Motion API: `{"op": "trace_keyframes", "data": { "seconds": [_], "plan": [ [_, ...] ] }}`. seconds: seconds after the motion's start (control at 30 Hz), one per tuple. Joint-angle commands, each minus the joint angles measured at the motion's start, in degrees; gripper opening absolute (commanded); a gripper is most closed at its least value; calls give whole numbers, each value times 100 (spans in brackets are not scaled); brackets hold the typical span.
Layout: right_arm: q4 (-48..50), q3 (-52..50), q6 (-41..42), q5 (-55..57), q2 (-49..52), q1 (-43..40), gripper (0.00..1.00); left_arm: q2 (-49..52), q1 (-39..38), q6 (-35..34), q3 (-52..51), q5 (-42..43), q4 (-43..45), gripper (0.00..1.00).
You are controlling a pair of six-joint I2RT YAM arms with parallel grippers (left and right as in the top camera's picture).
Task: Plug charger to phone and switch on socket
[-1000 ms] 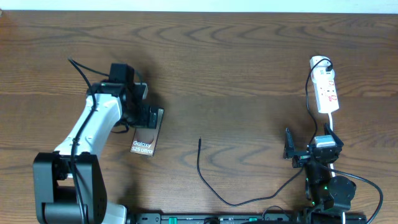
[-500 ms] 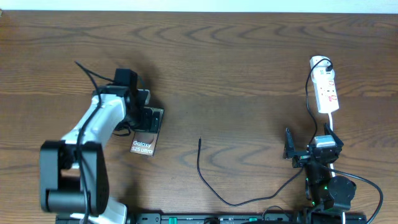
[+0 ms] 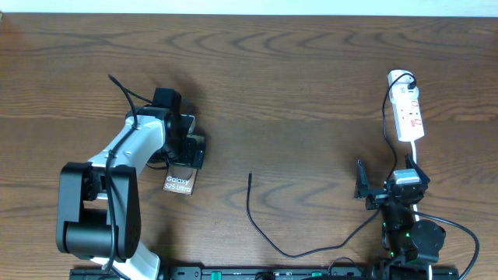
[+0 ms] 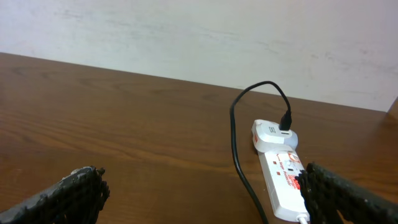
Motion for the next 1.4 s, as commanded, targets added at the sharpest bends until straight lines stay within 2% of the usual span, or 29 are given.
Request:
{"op": "trace_keyframes", "data": {
  "seconds": [0.0,0.43,0.77,1.0,1.37],
  "plan": [
    [-26,-7,-61,15,-22,22,99,72,-15,46,-11,-146,2,98],
    [-26,-7,-61,15,-22,22,99,105,-37,50,-61,-153,120,98],
    [-26,-7,-61,15,-22,22,99,105,-337,55,-341,-164,407,98],
    [-26,-7,-61,15,-22,22,99,105,-361,46,-343,-498,402,98],
    [-26,-7,-61,15,-22,22,99,105,-361,46,-529,-496,520,98]
  ]
}}
